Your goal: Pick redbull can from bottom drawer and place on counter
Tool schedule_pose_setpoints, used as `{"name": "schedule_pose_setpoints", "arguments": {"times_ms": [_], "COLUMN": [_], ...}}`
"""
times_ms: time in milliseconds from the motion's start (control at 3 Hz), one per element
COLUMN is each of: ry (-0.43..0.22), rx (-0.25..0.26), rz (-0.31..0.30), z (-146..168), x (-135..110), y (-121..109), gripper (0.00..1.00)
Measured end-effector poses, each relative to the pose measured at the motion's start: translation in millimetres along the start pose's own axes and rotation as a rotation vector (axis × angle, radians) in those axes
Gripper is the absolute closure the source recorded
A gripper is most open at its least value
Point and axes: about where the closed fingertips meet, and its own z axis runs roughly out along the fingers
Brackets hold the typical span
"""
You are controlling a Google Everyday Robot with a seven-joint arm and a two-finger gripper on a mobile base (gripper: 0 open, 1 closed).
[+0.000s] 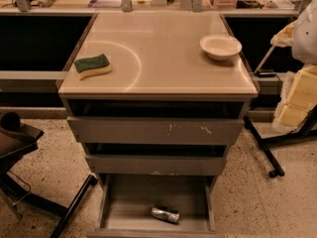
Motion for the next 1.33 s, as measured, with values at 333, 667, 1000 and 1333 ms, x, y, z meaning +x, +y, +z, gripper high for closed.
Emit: {"name": "schedule_pose_setpoints", "arguments": {"times_ms": [333, 667, 1000, 1333], "ry": [-0.011, -0.05, -0.122, -0.19], "rx": [0.008, -0.017, -0.118, -0.243], "rz": [-0.007, -0.034, -0.024, 0.03], "z": [1.2, 42.0, 147.6, 272.9], "x": [0.8, 16.6, 59.2, 102.7], "y": [0.6, 12.4, 43.2, 96.7], "gripper": [0.0, 0.0, 0.0, 0.0]}}
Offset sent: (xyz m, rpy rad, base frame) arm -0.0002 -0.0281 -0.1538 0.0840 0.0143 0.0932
